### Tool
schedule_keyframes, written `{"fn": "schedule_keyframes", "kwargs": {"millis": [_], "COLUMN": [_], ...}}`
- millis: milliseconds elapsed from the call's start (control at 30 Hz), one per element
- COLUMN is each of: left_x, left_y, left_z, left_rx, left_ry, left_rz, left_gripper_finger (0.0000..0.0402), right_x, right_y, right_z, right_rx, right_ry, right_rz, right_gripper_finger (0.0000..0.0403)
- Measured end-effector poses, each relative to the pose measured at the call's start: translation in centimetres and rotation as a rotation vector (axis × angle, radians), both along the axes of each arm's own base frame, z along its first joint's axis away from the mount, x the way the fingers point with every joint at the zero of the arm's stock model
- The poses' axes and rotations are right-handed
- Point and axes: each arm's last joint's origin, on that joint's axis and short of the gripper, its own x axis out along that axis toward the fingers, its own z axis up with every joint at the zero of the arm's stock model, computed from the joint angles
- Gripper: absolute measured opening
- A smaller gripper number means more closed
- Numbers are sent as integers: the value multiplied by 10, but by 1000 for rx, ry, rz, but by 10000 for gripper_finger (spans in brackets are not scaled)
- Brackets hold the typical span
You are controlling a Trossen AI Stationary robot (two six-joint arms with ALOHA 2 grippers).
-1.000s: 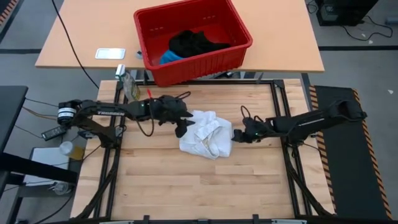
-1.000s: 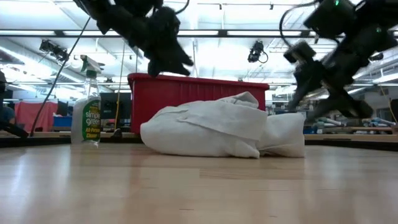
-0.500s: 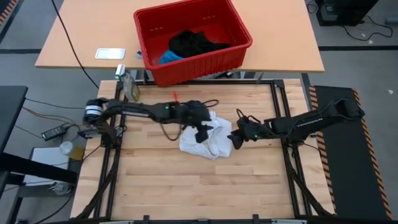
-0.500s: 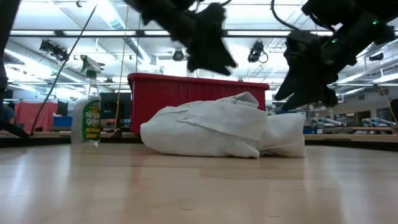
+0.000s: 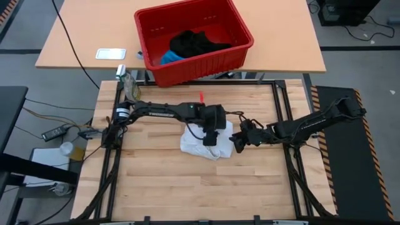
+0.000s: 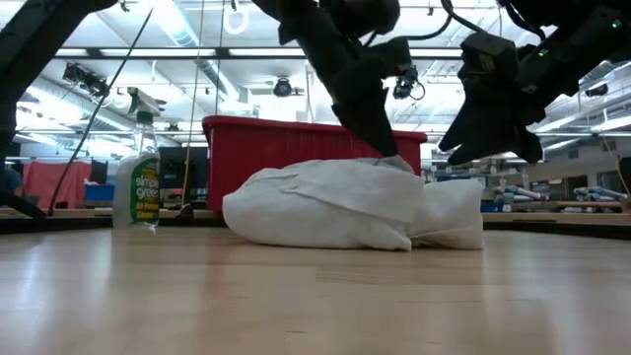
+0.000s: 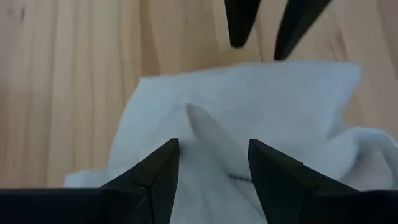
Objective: Fold laundry
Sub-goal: Fold the white polo shirt
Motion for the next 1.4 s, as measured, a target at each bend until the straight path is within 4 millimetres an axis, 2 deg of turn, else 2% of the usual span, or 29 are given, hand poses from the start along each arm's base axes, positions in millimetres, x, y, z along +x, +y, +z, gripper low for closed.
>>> {"fn": "schedule_keyframes", "kwargs": {"millis": [133, 300, 500, 567, 700, 833, 900, 1000, 1167, 1333, 1400], "left_x": [3, 5, 12, 12, 9, 11, 12, 10, 0, -8, -11], "left_y": [3, 2, 5, 7, 6, 7, 7, 8, 12, 28, 35], "left_z": [-8, -6, -9, -21, -40, -42, -40, -33, 2, 38, 45], "left_rx": [99, 195, 145, 138, 146, 155, 147, 168, 172, 113, 57], "left_ry": [26, 8, -52, 1, 116, 112, 97, 84, 0, -158, -195], "left_rz": [37, 28, -9, -40, -82, -67, -50, -26, -3, 125, 172], "left_gripper_finger": [193, 193, 192, 185, 133, 41, 13, 6, 3, 2, 2], "right_x": [1, 3, 3, 3, 5, 5, 5, 6, 4, 6, 12], "right_y": [0, -1, -1, -1, -2, -2, -2, -1, 6, 8, 9], "right_z": [1, 3, 4, 4, 6, 8, 7, 8, 5, -13, -23], "right_rx": [-1, -17, -66, -80, -92, -97, -97, -86, -81, -163, -217], "right_ry": [-16, -47, -49, -40, -75, -88, -83, -89, -44, 77, 118], "right_rz": [-5, -23, -7, -16, -40, -45, -43, 9, 88, 104, 123], "right_gripper_finger": [140, 138, 138, 138, 138, 138, 138, 138, 129, 117, 115]}}
